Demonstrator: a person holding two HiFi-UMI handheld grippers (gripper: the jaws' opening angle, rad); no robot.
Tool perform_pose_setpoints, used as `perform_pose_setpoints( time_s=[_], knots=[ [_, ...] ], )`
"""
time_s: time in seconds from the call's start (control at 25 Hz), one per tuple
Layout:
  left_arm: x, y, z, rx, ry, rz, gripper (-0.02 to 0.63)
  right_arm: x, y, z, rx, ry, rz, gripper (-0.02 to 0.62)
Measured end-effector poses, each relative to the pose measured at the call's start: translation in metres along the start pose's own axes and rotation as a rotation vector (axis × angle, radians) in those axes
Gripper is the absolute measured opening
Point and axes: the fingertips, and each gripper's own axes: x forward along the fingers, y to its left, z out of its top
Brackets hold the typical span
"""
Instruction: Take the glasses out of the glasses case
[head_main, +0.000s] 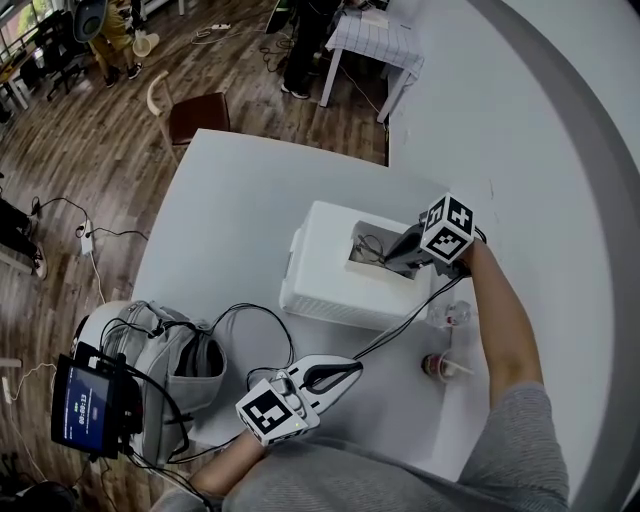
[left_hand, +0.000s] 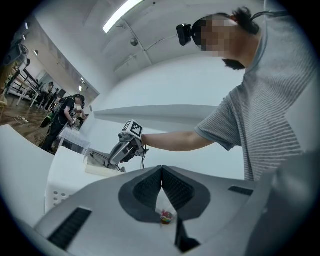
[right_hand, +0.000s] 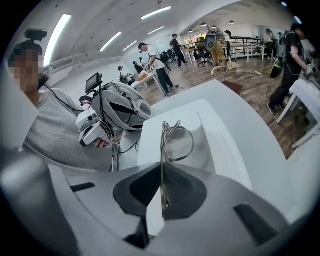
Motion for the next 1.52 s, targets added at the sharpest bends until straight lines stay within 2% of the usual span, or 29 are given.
perform_pose_setpoints(
  time_s=[0.4, 0.68, 1.04, 1.52],
  knots=[
    [-0.002, -0.003, -0.002, -0.001, 0.011, -0.001, 0.012, -0.019, 0.003, 0.008, -0.028, -0.135, -0.097, 0.021],
    [0.002, 0.000, 0.008, 0.032, 0.004, -0.008, 0.012, -0.032, 0.006, 0.021, -0.046, -0.281, -0.178, 0.020],
    [0.003, -0.004, 0.004, 0.025, 0.027, -0.017, 0.012, -0.053, 0.011, 0.032, -0.020, -0.484, -0.261, 0.020],
    [0.001, -0.013, 0.003, 0.041, 0.038, -0.034, 0.012, -0.065, 0.031, 0.037, -0.029, -0.650, -0.354, 0.020]
  ],
)
